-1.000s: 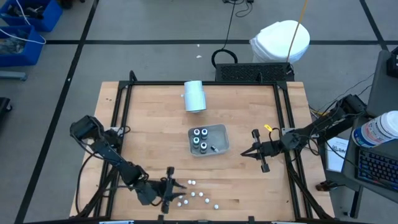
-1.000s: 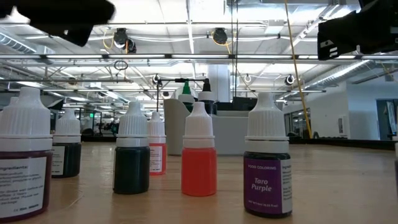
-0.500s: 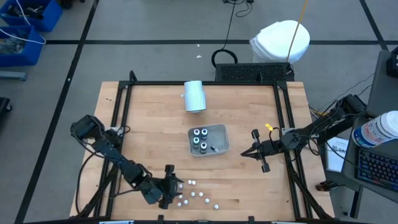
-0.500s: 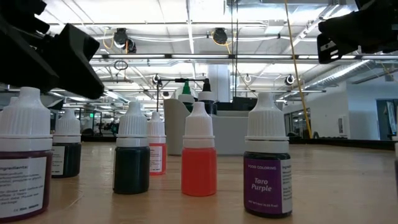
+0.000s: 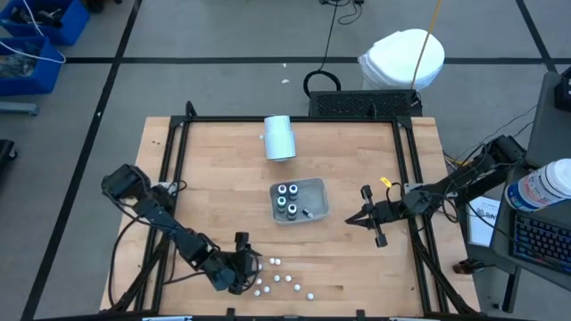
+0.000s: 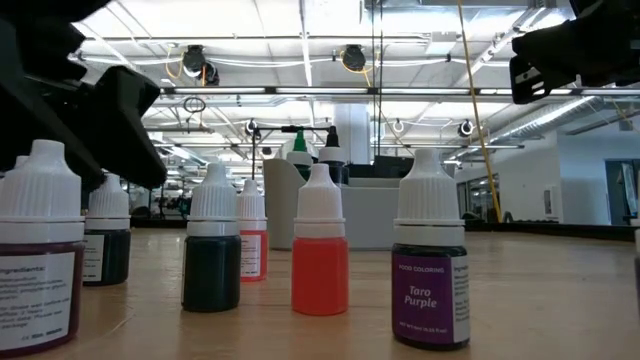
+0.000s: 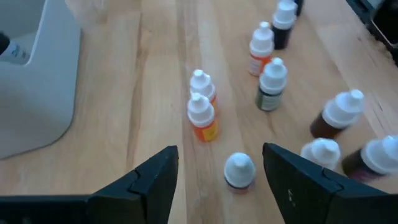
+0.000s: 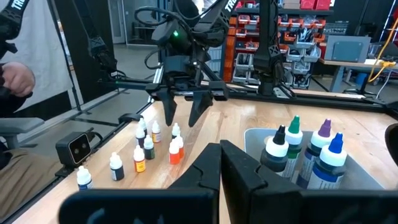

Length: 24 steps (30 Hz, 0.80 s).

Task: Pick & Place food coloring
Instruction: Put the red food coloring bottle into the gray bin

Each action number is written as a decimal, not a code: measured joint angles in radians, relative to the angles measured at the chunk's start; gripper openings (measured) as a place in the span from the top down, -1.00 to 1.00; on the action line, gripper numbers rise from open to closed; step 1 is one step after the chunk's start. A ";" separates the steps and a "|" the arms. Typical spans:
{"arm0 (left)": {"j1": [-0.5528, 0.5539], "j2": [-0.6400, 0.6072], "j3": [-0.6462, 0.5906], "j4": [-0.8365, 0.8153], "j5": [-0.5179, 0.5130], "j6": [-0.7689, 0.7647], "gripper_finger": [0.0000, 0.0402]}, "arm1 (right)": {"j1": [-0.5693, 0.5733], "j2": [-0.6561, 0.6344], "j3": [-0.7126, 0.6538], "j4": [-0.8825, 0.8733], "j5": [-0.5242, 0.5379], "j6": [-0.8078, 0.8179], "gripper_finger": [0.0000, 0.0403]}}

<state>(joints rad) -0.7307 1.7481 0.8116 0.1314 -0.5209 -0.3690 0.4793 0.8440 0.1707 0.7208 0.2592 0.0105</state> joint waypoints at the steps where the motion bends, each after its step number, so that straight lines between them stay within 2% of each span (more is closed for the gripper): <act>1: 0.005 0.000 0.000 0.000 0.000 -0.015 -0.19 | 0.000 0.000 0.000 0.000 0.000 0.000 0.99; 7: 0.031 0.000 0.000 0.000 0.050 -0.044 -0.19 | 0.000 0.000 0.000 0.000 0.000 -0.001 0.99; 13: 0.053 0.000 0.000 -0.001 0.087 -0.165 -0.19 | 0.000 0.000 0.000 0.007 0.000 -0.003 0.99; 16: 0.054 0.000 0.000 -0.001 0.127 -0.165 -0.19 | 0.000 0.000 0.000 0.008 0.000 -0.003 0.99; 24: 0.052 0.000 0.000 -0.001 0.131 -0.169 -0.19 | 0.000 0.000 0.000 0.008 0.000 0.005 0.99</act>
<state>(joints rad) -0.6783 1.7477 0.8112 0.1305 -0.3902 -0.5377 0.4793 0.8440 0.1711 0.7288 0.2596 0.0155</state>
